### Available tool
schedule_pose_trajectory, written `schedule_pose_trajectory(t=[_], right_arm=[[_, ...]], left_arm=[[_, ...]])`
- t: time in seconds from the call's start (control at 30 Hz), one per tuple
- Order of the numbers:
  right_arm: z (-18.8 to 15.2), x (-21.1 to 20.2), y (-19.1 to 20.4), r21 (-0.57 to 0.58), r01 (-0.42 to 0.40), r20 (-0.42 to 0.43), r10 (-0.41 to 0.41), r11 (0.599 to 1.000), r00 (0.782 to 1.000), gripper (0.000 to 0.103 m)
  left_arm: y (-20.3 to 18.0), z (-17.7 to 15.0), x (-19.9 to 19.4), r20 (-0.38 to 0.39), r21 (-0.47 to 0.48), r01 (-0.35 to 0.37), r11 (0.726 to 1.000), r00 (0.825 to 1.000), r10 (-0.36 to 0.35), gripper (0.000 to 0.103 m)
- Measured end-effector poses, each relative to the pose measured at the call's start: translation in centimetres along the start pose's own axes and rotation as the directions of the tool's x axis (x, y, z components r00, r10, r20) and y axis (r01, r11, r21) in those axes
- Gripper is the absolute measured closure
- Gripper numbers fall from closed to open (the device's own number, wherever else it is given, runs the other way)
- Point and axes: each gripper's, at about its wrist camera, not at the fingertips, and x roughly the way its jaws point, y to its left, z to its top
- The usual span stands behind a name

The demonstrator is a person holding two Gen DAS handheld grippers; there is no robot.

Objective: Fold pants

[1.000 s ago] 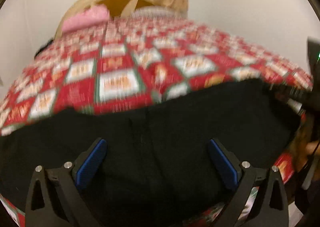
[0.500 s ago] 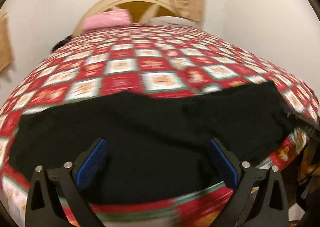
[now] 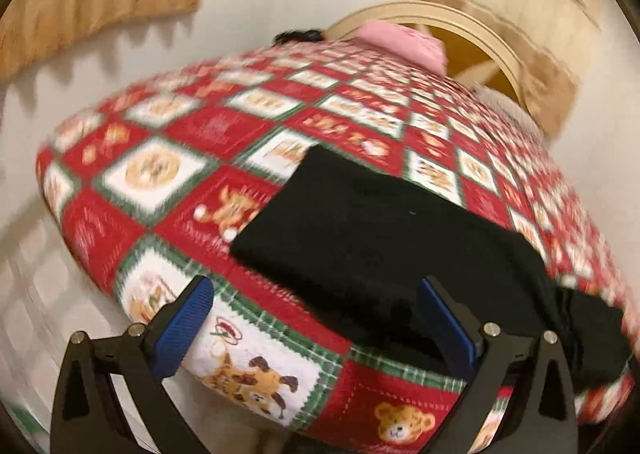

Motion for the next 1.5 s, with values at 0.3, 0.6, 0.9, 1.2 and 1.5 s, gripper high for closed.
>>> schedule_pose_trajectory(t=[0.3, 0.6, 0.9, 1.2, 1.5], right_arm=[[-1.0, 1.3, 1.1, 0.02, -0.042, -0.046, 0.043, 0.999, 0.998, 0.057], [-0.3, 0.7, -0.2, 0.058, -0.029, -0.035, 0.031, 0.998, 0.999, 0.057], [0.1, 0.4, -1.4, 0.093, -0.001, -0.029, 0.004, 0.996, 1.0, 0.057], [1.8, -2.0, -7.7, 0.21, 0.078, 0.016, -0.084, 0.974, 0.996, 0.057], [1.7, -5.8, -14.8, 0.362, 0.115, 0.046, -0.141, 0.925, 0.989, 0.057]], left_arm=[[0.3, -0.2, 1.4, -0.028, -0.166, 0.106, 0.98, 0.993, -0.113, 0.0], [-0.9, 0.0, 2.3, 0.02, -0.219, 0.141, 0.966, 0.99, -0.14, 0.02], [0.3, 0.3, 3.0, 0.026, -0.255, 0.193, 0.948, 0.981, -0.193, 0.092], [-11.3, 2.1, -4.3, 0.168, 0.214, 0.311, 0.926, 0.922, -0.348, 0.093], [-28.2, -5.0, -8.6, -0.061, 0.589, 0.572, 0.571, 0.736, -0.674, 0.093]])
